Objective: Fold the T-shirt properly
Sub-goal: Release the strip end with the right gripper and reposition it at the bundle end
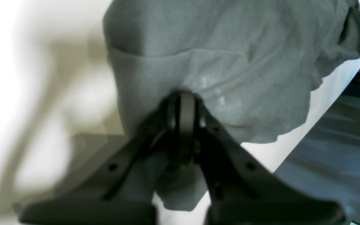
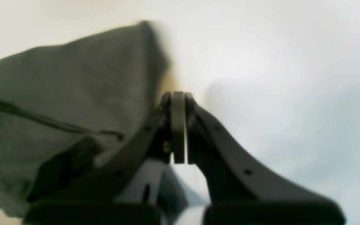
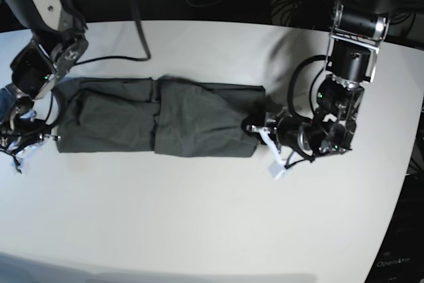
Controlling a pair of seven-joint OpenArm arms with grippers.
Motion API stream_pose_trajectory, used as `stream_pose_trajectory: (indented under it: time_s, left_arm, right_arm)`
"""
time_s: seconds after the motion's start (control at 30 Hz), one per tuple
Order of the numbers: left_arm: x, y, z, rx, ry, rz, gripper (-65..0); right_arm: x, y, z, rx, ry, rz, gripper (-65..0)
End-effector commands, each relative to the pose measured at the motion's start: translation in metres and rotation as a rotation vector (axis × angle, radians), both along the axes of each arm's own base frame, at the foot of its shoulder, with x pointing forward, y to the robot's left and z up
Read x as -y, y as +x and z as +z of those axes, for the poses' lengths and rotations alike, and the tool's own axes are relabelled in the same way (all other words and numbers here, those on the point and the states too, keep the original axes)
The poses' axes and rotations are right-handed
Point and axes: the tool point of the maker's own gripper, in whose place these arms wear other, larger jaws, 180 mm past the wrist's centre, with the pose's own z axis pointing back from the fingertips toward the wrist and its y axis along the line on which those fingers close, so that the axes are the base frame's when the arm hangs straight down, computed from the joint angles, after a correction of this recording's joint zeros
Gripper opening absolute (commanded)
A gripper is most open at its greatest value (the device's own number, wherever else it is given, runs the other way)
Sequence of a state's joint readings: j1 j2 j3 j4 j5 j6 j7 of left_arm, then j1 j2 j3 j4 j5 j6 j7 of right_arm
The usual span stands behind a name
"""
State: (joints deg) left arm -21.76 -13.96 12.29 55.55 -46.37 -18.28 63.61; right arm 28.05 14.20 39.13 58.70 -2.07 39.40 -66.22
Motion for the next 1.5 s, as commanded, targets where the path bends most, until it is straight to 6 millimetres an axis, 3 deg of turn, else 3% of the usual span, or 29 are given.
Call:
stream_pose_trajectory:
  time_s: [0.0, 0.1, 0.3, 0.53, 0.67, 0.83, 1.13, 1.47]
  left_arm:
    - [-0.025, -0.005, -0.014, -0.031, 0.128, -0.008, -63.2]
    - [-0.024, -0.005, -0.013, -0.03, 0.127, -0.008, -63.2]
    - [-0.024, -0.005, -0.013, -0.03, 0.127, -0.008, -63.2]
    - [-0.024, -0.005, -0.013, -0.029, 0.126, -0.007, -63.2]
    - [-0.024, -0.004, -0.012, -0.026, 0.126, -0.006, -63.2]
    - [-0.024, -0.003, -0.012, -0.025, 0.126, -0.006, -63.2]
    - [-0.036, 0.006, -0.006, -0.014, 0.106, 0.056, -63.2]
    - [-0.036, 0.005, -0.006, -0.015, 0.107, 0.055, -63.2]
  right_arm:
    - [0.011, 0.011, 0.018, 0.038, -0.014, 0.01, -64.6]
    - [-0.003, 0.016, 0.016, 0.045, 0.06, 0.044, -64.4]
    - [-0.01, 0.02, 0.024, 0.053, 0.108, 0.071, -61.8]
    - [0.001, 0.016, 0.03, 0.052, 0.111, 0.057, -34.0]
    - [0.01, 0.012, 0.033, 0.049, 0.093, 0.048, -25.8]
    - [0.011, 0.011, 0.031, 0.045, 0.094, 0.047, -26.1]
    - [0.018, -0.015, 0.013, 0.029, 0.141, -0.032, -26.1]
    - [-0.01, -0.013, 0.0, 0.018, 0.191, -0.01, -26.1]
